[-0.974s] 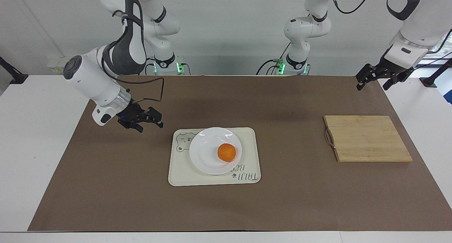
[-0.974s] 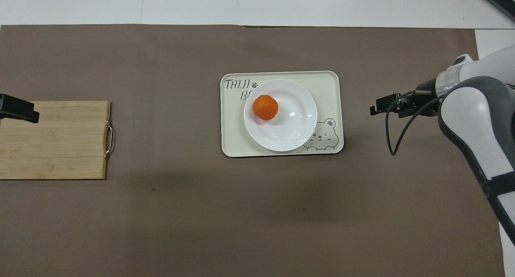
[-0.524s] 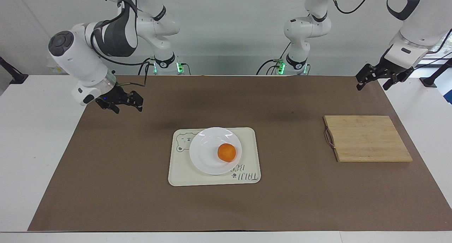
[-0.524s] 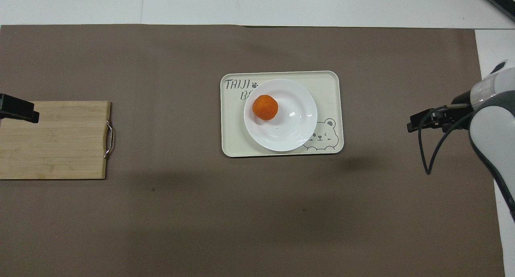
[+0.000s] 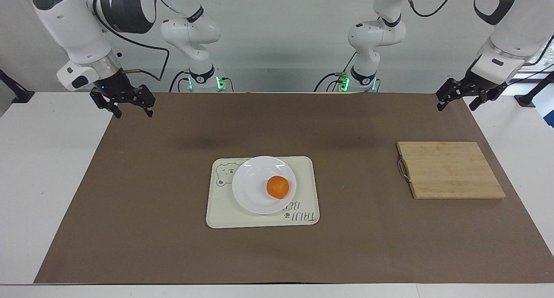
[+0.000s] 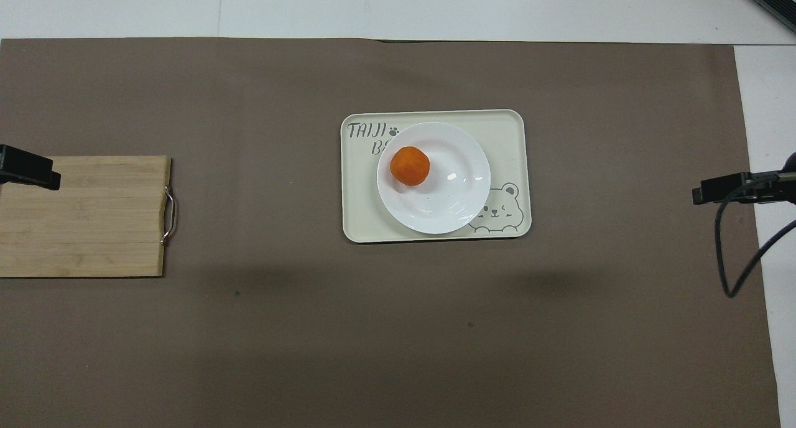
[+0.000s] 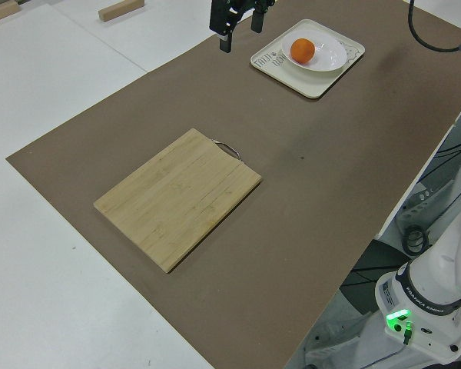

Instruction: Place orange and plate with both arms

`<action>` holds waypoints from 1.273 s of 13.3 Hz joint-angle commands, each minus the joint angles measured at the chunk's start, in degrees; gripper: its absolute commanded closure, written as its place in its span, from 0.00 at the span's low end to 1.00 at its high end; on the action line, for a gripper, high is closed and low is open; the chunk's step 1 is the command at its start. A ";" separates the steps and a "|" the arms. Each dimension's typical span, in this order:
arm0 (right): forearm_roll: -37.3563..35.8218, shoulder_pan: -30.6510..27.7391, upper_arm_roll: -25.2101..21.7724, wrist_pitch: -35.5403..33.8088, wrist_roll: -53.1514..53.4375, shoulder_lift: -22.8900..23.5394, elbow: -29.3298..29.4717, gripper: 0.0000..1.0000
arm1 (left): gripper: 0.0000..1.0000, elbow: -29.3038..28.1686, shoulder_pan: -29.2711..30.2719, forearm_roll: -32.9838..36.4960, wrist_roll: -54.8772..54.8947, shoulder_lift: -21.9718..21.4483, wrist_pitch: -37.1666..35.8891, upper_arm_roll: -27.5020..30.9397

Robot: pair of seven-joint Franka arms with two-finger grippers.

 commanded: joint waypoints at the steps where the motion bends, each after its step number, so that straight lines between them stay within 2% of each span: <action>1: -1.70 -0.34 0.73 -4.69 3.35 0.30 6.61 0.00 | 0.00 -0.44 -0.29 0.61 0.71 -0.42 0.18 0.18; 4: -1.97 0.09 0.81 -10.94 8.89 0.30 11.64 0.00 | 0.00 -0.44 -0.29 0.61 0.63 -0.42 0.18 0.18; 10: -3.90 0.62 1.61 -10.52 7.69 -2.60 7.88 0.00 | 0.00 -0.44 -0.29 0.61 0.63 -0.42 0.18 0.18; 17: -3.99 1.85 1.70 -8.93 0.82 -2.34 6.55 0.00 | 0.00 -0.44 -0.29 0.61 0.71 -0.42 0.18 0.18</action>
